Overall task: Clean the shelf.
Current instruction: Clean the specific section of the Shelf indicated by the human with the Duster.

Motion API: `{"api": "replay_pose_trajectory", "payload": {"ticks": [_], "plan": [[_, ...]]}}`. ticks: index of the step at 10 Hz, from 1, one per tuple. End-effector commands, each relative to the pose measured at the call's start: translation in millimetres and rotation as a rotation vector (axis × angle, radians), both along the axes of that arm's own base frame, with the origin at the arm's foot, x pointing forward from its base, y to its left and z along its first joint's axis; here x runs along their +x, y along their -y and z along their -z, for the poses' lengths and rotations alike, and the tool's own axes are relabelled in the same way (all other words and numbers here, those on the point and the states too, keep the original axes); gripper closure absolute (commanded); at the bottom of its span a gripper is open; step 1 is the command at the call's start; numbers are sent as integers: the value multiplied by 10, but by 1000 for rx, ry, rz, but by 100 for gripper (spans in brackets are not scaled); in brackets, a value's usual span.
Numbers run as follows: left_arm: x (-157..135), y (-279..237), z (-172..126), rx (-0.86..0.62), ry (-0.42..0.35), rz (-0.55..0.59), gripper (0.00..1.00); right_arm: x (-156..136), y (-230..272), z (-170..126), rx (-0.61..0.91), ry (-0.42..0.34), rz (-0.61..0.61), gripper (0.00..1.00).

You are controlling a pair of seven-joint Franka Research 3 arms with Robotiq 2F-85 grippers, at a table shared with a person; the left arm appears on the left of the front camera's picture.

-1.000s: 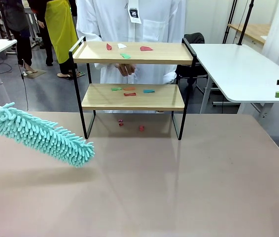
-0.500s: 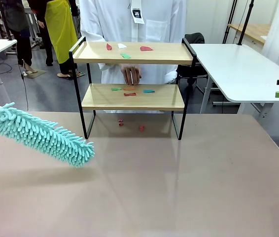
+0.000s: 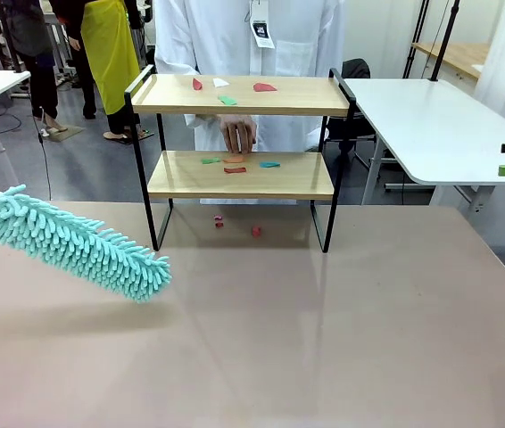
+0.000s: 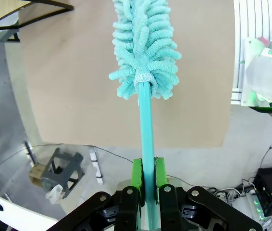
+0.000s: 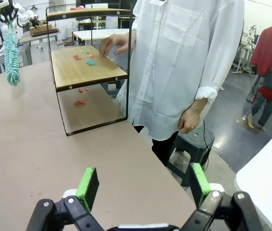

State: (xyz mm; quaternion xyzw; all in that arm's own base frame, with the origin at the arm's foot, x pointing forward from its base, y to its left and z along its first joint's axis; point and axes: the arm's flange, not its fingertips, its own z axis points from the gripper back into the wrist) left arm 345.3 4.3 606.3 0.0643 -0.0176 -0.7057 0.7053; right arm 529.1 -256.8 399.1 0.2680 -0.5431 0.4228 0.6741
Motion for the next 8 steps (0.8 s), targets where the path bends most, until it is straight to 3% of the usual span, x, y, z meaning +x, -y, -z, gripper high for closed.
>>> {"api": "replay_pose_trajectory", "payload": {"ticks": [1,6,8], "plan": [[-2,6,-9,-16,3,6,87,8,-48,-71,-5,-14,17,0],[0,0,0,0,0,0,87,8,-48,-71,-5,-14,17,0],[45,211,-95,-253,-23,39,87,8,-48,-71,-5,-14,17,0]]}}
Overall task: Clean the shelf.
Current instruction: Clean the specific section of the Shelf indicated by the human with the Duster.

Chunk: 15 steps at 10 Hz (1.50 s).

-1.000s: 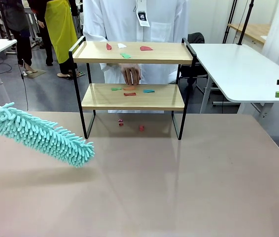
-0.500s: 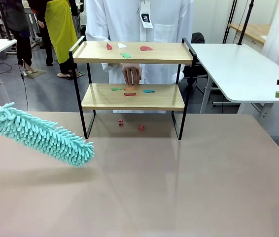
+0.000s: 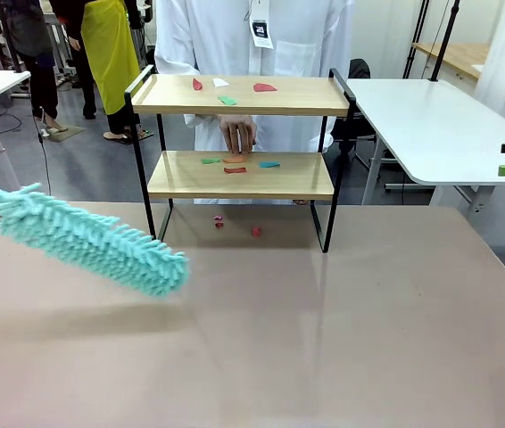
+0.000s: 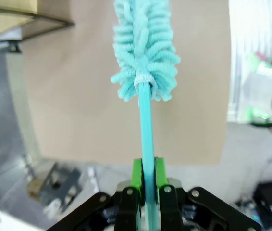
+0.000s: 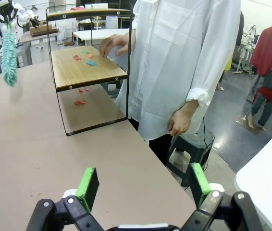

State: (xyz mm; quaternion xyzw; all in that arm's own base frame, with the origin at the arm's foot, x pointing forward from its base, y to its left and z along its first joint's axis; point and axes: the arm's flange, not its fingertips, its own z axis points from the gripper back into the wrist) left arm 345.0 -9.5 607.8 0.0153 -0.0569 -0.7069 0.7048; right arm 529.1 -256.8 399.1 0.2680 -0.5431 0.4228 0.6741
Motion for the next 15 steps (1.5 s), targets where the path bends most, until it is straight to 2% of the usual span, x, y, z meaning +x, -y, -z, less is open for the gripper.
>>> {"api": "replay_pose_trajectory", "payload": {"ticks": [1,2,4,6,7,8,10,12,13,15], "plan": [[-31,224,-142,-190,6,32,87,8,-48,-71,-5,-14,17,0],[-83,371,-243,-241,23,27,87,8,-48,-71,-5,-14,17,0],[-263,691,-369,-326,8,-75,87,8,-48,-71,-5,-14,17,0],[-524,1159,-467,-409,-21,-280,87,8,-48,-71,-5,-14,17,0],[-615,1391,-484,-413,-9,-392,87,8,-48,-71,-5,-14,17,0],[-653,1610,-470,-410,11,-507,87,8,-48,-71,-5,-14,17,0],[-649,1985,-342,-389,22,-655,87,8,-48,-71,-5,-14,17,0],[-565,2280,-251,-402,-51,-620,87,8,-48,-71,-5,-14,17,0],[-686,2061,-351,-403,-3,-629,87,8,-48,-71,-5,-14,17,0],[-686,2061,-351,-403,-3,-629,87,8,-48,-71,-5,-14,17,0]]}}
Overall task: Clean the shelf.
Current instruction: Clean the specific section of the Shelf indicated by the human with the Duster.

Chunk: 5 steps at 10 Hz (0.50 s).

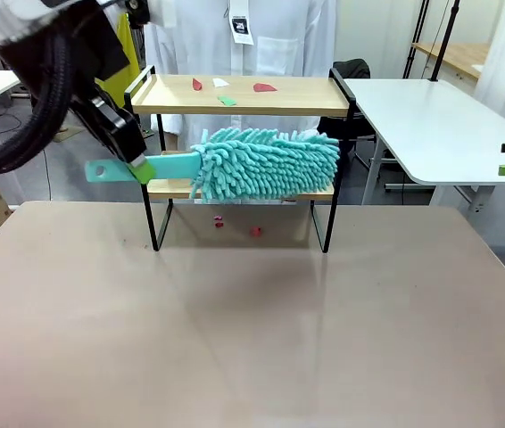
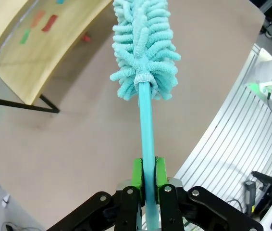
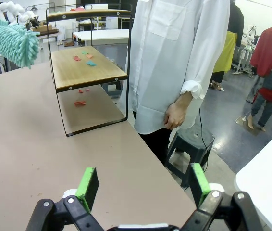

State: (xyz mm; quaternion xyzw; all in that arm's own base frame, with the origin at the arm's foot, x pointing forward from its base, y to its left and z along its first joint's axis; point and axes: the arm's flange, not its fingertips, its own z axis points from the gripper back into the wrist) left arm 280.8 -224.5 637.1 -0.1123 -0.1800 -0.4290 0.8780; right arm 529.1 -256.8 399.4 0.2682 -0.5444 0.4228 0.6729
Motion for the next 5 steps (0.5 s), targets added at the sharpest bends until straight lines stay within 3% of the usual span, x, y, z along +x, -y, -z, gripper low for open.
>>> {"api": "replay_pose_trajectory", "payload": {"ticks": [1,4,5], "plan": [[-45,-89,-58,2,15,1,87,8,-48,-68,-7,-16,17,0],[3,451,116,-40,-9,-45,87,8,-48,-68,-7,-16,17,0],[-8,587,200,-43,1,-109,87,8,-48,-68,-7,-16,17,0]]}}
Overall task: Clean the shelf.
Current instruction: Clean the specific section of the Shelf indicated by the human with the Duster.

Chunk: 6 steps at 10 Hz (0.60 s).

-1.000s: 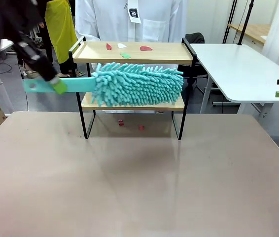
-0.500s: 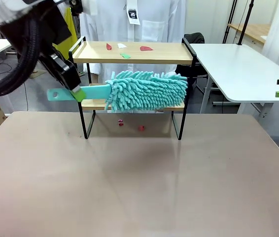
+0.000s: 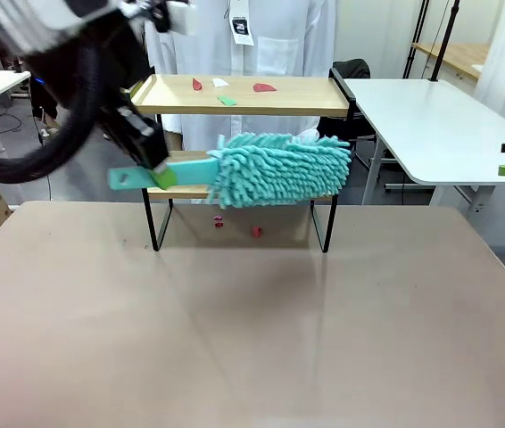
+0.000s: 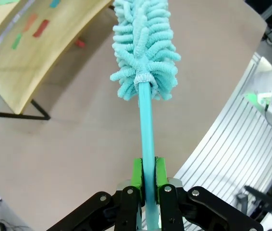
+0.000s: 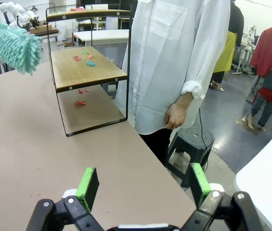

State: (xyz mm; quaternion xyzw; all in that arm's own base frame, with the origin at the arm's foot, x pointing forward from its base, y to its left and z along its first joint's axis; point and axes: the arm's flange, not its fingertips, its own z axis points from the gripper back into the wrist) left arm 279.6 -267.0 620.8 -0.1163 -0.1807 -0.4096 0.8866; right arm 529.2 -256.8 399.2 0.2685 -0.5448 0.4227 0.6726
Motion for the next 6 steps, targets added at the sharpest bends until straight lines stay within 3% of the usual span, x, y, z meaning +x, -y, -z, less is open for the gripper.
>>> {"api": "replay_pose_trajectory", "payload": {"ticks": [1,3,6], "plan": [[24,290,102,-51,16,-176,87,8,-48,-70,-8,-17,18,0],[29,497,198,-68,2,-298,87,8,-48,-70,-8,-17,18,0],[47,559,188,-47,12,-329,87,8,-48,-70,-8,-17,18,0]]}}
